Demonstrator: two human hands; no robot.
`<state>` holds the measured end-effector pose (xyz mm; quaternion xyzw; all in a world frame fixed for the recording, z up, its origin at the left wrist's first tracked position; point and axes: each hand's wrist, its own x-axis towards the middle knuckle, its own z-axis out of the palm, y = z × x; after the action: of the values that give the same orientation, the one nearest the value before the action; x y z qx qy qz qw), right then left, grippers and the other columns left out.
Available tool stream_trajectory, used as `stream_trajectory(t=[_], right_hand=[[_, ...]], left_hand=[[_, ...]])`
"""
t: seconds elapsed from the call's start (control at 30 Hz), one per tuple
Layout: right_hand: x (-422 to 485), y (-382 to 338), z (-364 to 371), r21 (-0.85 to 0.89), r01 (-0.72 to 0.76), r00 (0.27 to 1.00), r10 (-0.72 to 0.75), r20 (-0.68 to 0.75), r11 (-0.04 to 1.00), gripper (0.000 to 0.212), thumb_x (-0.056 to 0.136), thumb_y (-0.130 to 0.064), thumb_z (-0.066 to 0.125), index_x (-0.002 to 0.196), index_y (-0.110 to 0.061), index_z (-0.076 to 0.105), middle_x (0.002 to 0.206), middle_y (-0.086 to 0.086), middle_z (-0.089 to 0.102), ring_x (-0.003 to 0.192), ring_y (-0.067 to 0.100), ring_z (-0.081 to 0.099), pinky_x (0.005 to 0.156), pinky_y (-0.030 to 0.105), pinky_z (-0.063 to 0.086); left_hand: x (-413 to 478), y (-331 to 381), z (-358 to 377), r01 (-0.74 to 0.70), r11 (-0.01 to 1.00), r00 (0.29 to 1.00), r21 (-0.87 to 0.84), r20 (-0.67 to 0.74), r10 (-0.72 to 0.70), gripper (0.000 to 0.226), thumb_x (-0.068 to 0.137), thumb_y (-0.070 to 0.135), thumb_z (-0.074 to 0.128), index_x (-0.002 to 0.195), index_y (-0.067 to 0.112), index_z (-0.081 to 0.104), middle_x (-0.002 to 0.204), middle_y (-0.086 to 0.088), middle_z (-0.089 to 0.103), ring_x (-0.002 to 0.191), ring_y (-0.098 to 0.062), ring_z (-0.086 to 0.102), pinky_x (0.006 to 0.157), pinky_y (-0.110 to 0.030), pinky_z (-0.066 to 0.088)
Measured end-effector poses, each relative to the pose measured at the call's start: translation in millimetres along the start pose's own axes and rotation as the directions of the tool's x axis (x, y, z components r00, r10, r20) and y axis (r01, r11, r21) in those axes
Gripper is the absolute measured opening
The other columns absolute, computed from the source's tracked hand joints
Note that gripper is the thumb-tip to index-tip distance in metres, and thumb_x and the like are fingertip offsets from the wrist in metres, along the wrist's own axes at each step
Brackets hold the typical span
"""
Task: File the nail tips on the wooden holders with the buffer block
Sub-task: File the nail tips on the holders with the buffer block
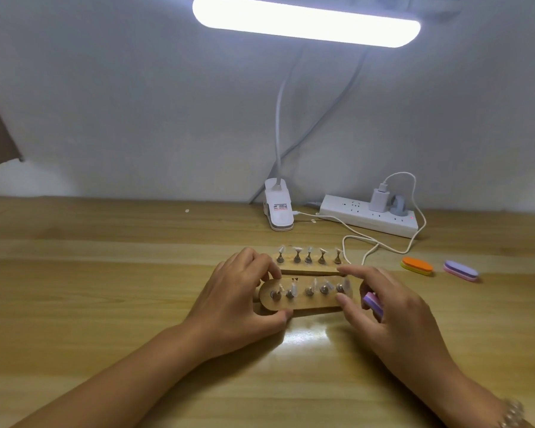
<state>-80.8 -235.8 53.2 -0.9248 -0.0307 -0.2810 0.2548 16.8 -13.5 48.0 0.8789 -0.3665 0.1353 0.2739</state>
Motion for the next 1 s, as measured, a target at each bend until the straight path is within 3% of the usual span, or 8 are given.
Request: stream_trajectory(t=[0.1,0.27,0.6,0.8,0.9,1.0], right_hand=[[-1.4,-7.1,-1.3,-0.039,0.069,0.997,-0.068,0.028,0.997,0.041,0.084,-0.029,0.072,0.122,-0.039,0.062,0.084,-0.021,0.051,0.068,-0.007,0.050,0.053,0.028,0.050],[-1.5,-9.8,-2.1,-0.056,0.106,0.994,-0.105,0.021,0.993,0.025,0.086,-0.027,0.070,0.108,-0.038,0.068,0.084,-0.020,0.049,0.063,-0.006,0.046,0.049,0.025,0.044],[-1.2,-13.9,-3.6,-0.099,0.150,0.989,-0.151,-0.003,0.984,0.019,0.082,-0.021,0.075,0.099,-0.028,0.070,0.081,-0.019,0.048,0.061,0.005,0.054,0.044,0.032,0.048],[-1.9,-12.9,-2.0,-0.047,0.147,0.989,-0.148,-0.013,0.988,0.017,0.086,-0.037,0.064,0.100,-0.028,0.069,0.081,-0.018,0.052,0.065,-0.005,0.050,0.048,0.034,0.051],[-2.3,-14.4,-0.7,0.000,0.149,0.989,-0.149,-0.007,0.989,0.020,0.085,-0.042,0.061,0.098,-0.028,0.069,0.078,-0.016,0.054,0.064,-0.003,0.052,0.050,0.033,0.051],[-1.5,-19.1,1.7,0.142,0.078,0.997,-0.075,-0.021,0.987,0.018,0.083,-0.042,0.065,0.092,-0.027,0.068,0.073,-0.013,0.057,0.064,0.008,0.057,0.058,0.019,0.046]], left_hand=[[-1.2,1.8,0.6,-0.038,0.998,0.999,0.049,-0.034,0.040,0.040,0.070,0.060,0.066,0.100,0.039,0.050,0.096,0.023,0.042,0.090,-0.002,0.047,0.083,-0.023,0.041],[-1.4,3.8,1.6,-0.065,0.994,0.996,0.091,-0.055,0.070,0.040,0.070,0.059,0.068,0.099,0.036,0.051,0.096,0.021,0.043,0.088,-0.001,0.045,0.081,-0.023,0.039],[-0.3,1.7,0.9,0.020,0.998,1.000,0.054,0.000,-0.020,0.040,0.068,0.063,0.062,0.100,0.041,0.051,0.098,0.022,0.046,0.093,0.001,0.047,0.089,-0.019,0.034],[2.2,-2.9,3.1,0.150,0.989,0.988,0.000,0.025,-0.150,0.048,0.065,0.070,0.055,0.103,0.041,0.057,0.098,0.023,0.047,0.094,0.004,0.049,0.090,-0.020,0.028],[4.0,-3.9,3.4,0.220,0.976,0.975,0.000,0.036,-0.220,0.045,0.070,0.066,0.061,0.105,0.039,0.059,0.099,0.021,0.049,0.097,0.001,0.050,0.094,-0.025,0.031],[3.2,-2.6,0.2,0.201,0.978,0.979,0.050,-0.007,-0.201,0.051,0.074,0.062,0.063,0.116,0.035,0.052,0.106,0.019,0.048,0.100,-0.002,0.047,0.091,-0.025,0.032]])
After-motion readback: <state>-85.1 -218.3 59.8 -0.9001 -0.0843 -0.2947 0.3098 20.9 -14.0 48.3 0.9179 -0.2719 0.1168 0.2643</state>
